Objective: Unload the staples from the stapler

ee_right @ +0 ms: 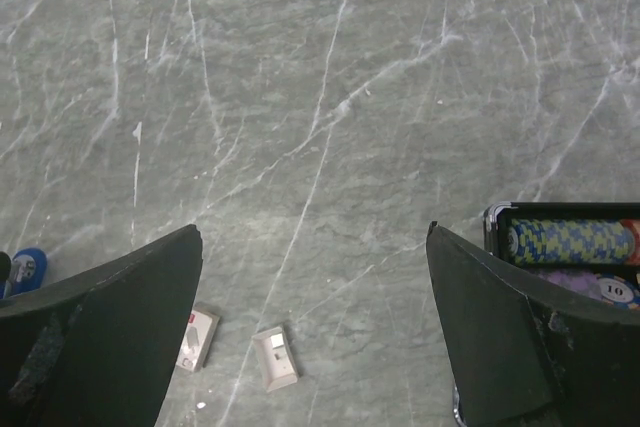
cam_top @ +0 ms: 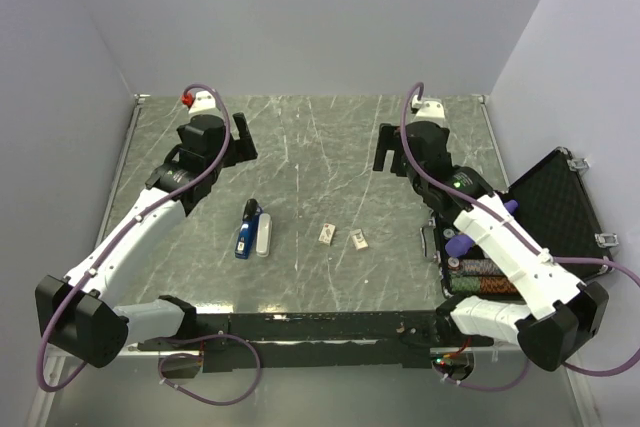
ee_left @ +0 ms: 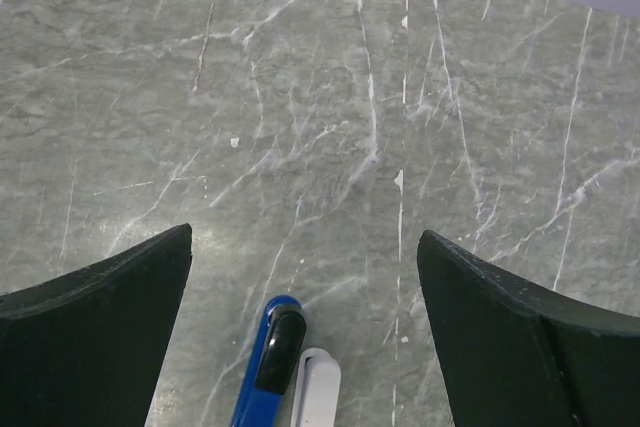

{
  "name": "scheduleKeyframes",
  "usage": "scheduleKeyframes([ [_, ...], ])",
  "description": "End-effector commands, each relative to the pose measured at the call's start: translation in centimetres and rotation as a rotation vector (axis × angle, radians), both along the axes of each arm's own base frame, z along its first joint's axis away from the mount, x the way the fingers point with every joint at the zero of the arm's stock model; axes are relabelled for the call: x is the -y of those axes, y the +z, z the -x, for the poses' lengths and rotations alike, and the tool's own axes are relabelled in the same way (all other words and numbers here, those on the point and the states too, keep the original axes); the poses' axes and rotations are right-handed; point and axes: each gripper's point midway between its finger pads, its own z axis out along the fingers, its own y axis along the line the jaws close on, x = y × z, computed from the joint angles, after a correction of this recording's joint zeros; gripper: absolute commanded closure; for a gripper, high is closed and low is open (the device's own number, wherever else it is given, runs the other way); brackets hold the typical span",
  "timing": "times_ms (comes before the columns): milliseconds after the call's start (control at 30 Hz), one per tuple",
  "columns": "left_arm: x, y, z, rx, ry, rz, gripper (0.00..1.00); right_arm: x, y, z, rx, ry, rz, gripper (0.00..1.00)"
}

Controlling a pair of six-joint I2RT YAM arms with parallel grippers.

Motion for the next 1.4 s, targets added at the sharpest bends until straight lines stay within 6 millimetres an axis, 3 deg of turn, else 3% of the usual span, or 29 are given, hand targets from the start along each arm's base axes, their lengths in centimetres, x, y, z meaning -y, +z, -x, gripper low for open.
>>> scheduleKeyframes([
  [0,-0.1,0.5,0.1,0.013,0.003,0.002,0.01,0.4,3.0,0.0,0.05,-0.027,0.009,0.0],
  [233,-0.3,-2.0,0.7,-0.086,0.01,-0.034,0.01,-2.3,1.5,0.5,-0.003,0.138,-0.016,0.0],
  [933,0.1,-12.1,4.6,-0.39,-0.139,-0.142,0.01,-7.4,-4.8,2.6,-0.193,0.336,0.022,0.0],
  [1133,0.1,-14.6,5.1,-0.458,-0.155,-0.171,0.01,-8.2,-5.7,2.7,-0.209,0.362,0.032,0.0],
  [1367,1.1,-16.4,5.2,-0.521,-0.21,-0.168,0.08,-8.8,-5.7,3.0,-0.212,0.382,0.043,0.0],
])
